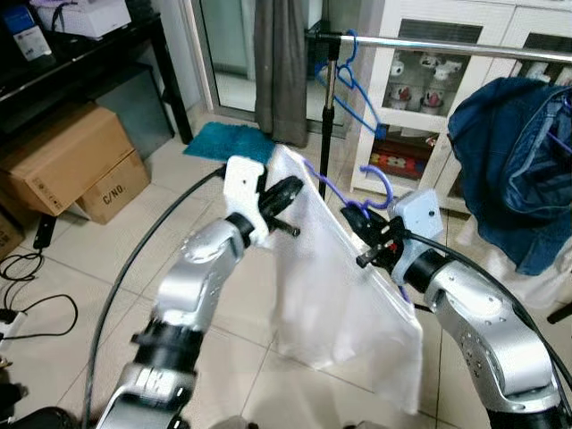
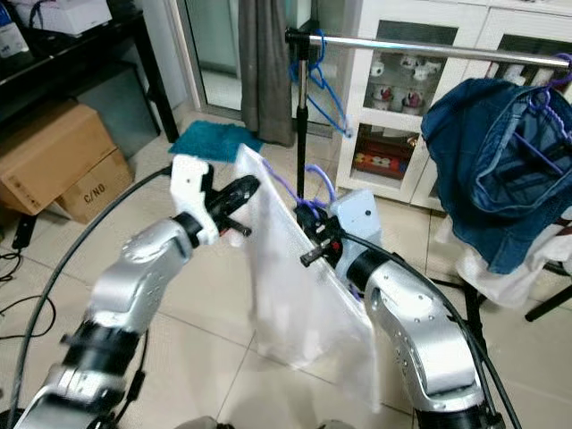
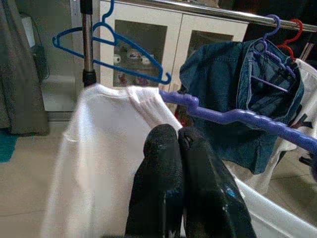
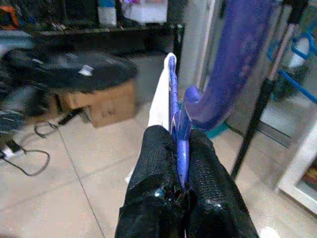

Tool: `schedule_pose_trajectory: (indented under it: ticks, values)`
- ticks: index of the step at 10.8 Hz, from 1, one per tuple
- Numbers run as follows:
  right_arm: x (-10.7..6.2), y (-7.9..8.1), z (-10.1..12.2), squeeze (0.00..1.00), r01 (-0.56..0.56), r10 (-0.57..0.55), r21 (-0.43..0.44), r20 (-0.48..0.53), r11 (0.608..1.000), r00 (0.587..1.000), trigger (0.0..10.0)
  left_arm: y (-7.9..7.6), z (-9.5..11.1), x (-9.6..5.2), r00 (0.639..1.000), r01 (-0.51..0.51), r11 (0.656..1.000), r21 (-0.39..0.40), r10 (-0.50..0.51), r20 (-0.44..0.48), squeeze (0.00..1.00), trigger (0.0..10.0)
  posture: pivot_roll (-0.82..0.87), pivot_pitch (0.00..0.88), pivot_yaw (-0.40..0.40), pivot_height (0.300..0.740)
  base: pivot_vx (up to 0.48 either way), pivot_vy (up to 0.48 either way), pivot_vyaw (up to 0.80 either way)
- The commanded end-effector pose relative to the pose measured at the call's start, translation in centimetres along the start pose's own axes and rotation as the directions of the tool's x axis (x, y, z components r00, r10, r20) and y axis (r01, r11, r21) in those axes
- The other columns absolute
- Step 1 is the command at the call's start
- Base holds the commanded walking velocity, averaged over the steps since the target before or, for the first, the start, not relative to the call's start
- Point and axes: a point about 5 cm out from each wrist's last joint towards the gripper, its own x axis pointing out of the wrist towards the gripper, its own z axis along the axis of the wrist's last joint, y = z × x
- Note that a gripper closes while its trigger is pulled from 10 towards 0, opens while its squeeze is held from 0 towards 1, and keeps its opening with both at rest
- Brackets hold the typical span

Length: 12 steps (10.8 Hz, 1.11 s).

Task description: Hang hanger

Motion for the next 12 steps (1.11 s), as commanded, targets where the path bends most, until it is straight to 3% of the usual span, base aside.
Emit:
schedule_pose_trajectory:
  ticks: [1,2,3,4,5,6,7,8,9,12]
  values:
    - [0.0,-0.3,0.2,0.00,0.019,-0.019,-0.024,-0.006,1.000,1.000,0.0,0.1,0.7,-0.3,1.000,-0.010,0.999,0.039,0.009,0.017,0.00,0.0,-0.10,0.000,0.050,0.740,0.000,0.000,0.00]
    - [-0.2,-0.7,-0.6,0.00,0.009,-0.013,-0.069,-0.066,0.998,0.998,0.0,0.7,2.1,-0.8,0.996,-0.053,0.997,0.059,0.049,0.070,0.00,0.0,-0.10,0.000,0.051,0.740,0.000,0.000,0.00]
    - [-0.7,-1.1,-1.1,0.00,-0.010,0.003,-0.080,-0.093,0.997,0.996,0.0,2.3,3.8,-1.5,0.985,-0.135,0.987,0.088,0.124,0.117,0.00,0.0,-0.10,0.000,0.051,0.740,0.000,0.000,0.00]
    - [-0.8,-1.3,-0.9,0.00,-0.020,0.015,-0.069,-0.079,0.997,0.997,0.0,3.8,4.4,-2.1,0.980,-0.181,0.978,0.104,0.170,0.105,0.00,0.0,-0.09,0.000,0.050,0.740,0.000,0.000,0.00]
    - [-0.6,-1.2,-0.3,0.00,-0.031,0.029,-0.050,-0.045,0.998,0.999,0.0,4.1,3.7,-2.3,0.984,-0.171,0.981,0.093,0.166,0.059,0.00,0.0,-0.09,0.000,0.052,0.740,0.000,0.000,0.00]
    - [-0.2,-0.7,0.3,0.00,-0.047,0.047,-0.020,0.004,0.999,0.999,0.0,2.7,2.4,-2.0,0.991,-0.137,0.987,0.087,0.136,0.013,0.00,10.0,-0.09,0.000,0.055,0.740,0.000,0.000,0.00]
    - [0.0,-0.4,0.6,0.00,-0.049,0.049,0.005,0.026,0.999,0.998,0.0,2.2,1.8,-1.8,0.991,-0.137,0.987,0.089,0.137,0.006,0.00,10.0,-0.10,0.000,0.060,0.740,0.000,0.000,0.00]
    - [0.6,0.2,1.0,0.00,-0.059,0.054,0.066,0.067,0.996,0.996,0.0,0.9,0.9,-1.2,0.991,-0.129,0.978,0.164,0.132,-0.004,1.00,10.0,-0.10,0.000,0.060,0.740,0.000,0.000,0.00]
    - [1.0,0.6,1.1,0.00,-0.071,0.064,0.084,0.082,0.994,0.995,0.0,-0.1,0.8,-0.6,0.992,-0.128,0.979,0.159,0.127,0.015,1.00,10.0,-0.10,0.000,0.058,0.740,0.000,0.000,0.00]
    - [1.8,1.2,1.7,0.00,-0.108,0.096,0.102,0.114,0.989,0.989,0.0,-0.8,0.3,0.3,0.981,-0.188,0.957,0.220,0.191,0.005,1.00,10.0,-0.10,0.000,0.044,0.740,0.000,0.000,0.00]
